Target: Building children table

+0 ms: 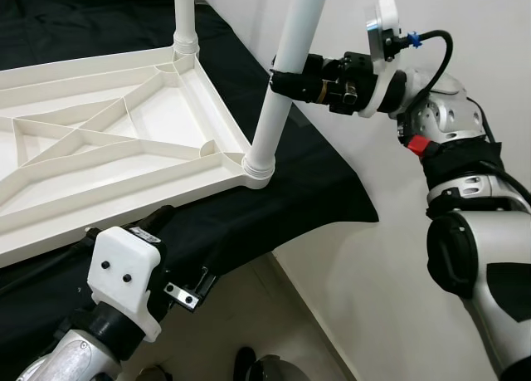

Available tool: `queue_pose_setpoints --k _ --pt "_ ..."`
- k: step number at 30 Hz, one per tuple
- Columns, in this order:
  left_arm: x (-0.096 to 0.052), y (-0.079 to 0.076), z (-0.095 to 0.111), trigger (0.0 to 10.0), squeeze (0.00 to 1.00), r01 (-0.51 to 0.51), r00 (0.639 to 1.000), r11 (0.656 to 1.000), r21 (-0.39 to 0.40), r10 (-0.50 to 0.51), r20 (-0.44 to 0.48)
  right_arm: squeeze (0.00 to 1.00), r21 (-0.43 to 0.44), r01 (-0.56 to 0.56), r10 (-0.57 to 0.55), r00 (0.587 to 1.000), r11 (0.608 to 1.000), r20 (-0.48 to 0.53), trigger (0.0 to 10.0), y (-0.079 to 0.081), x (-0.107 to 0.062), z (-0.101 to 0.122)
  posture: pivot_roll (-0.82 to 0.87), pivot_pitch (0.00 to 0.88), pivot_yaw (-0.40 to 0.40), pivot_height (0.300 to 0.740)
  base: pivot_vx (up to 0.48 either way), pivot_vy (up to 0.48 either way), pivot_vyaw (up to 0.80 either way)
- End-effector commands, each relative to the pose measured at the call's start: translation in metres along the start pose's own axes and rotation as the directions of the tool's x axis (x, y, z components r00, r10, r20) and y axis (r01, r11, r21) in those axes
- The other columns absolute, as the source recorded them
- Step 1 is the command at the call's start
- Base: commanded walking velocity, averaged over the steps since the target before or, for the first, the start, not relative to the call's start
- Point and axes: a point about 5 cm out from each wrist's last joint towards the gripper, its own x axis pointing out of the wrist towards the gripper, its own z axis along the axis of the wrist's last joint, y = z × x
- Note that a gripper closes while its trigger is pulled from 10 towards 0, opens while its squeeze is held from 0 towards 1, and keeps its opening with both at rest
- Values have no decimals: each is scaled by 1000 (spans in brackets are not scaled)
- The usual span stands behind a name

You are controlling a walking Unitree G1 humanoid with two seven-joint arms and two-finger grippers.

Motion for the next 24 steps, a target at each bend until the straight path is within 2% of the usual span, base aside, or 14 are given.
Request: queue_pose_setpoints --k 1,2,3,4,5,9,12,16,17,18,19,20,23,24 --pt "-3 -3 -2 10000 0 7 1000 1000 -13 -7 -7 0 196 410 -407 912 891 -55 0 -10 -12 -44 142 269 -210 740 0 0 0" --pt "-4 -3 -3 10000 0 7 1000 1000 -13 -8 -11 0 325 595 -600 794 735 -98 0 -10 -15 -67 140 263 -222 740 0 0 0" --pt "-5 -4 -4 10000 0 8 1000 1000 -14 -8 -16 0 227 765 -657 637 603 -403 0 30 -27 -136 164 252 -236 740 0 0 0" --pt "-5 -4 -4 10000 0 8 1000 1000 -14 -8 -16 0 227 765 -657 637 603 -403 0 30 -27 -136 164 252 -236 740 0 0 0" --pt "-5 -4 -4 10000 0 8 1000 1000 -15 -9 -19 0 100 837 -662 493 538 -564 0 66 -40 -171 164 252 -236 740 0 0 0" --pt "-2 0 -2 10000 0 -5 1000 1000 12 5 -16 0 -16 764 -634 524 645 -568 0 105 -32 -183 159 226 -204 740 0 0 0" --pt "2 1 1 10000 0 -7 1000 1000 14 7 3 0 -49 693 -634 626 719 -453 0 83 -9 -160 149 213 -216 740 0 0 0" --pt "2 2 2 10000 0 -11 1000 1000 20 11 1 0 -56 673 -633 660 738 -406 0 68 1 -148 154 205 -216 740 0 0 0" --pt "1 4 2 10000 0 -21 1000 999 32 21 -1 0 -20 634 -596 715 773 -364 1333 68 12 -142 159 206 -215 740 0 0 0" --pt "0 6 2 10000 0 -31 1000 999 35 31 3 0 0 598 -565 757 802 -328 5765 68 20 -137 159 204 -213 740 0 0 0" --pt "0 6 2 10000 0 -31 1000 999 35 31 3 0 0 598 -565 757 802 -328 5765 68 20 -137 159 204 -213 740 0 0 0" --pt "0 7 2 10000 0 -33 999 999 36 33 3 0 38 547 -513 806 836 -295 10000 71 29 -133 159 205 -209 740 0 0 0" --pt "0 6 2 10000 0 -30 1000 999 35 30 1 0 45 541 -509 814 840 -278 10000 77 33 -127 156 204 -204 740 0 0 0" --pt "0 4 1 10000 0 -25 1000 999 29 25 -2 714 66 523 -491 831 850 -263 10000 83 35 -118 154 205 -203 740 0 0 0"
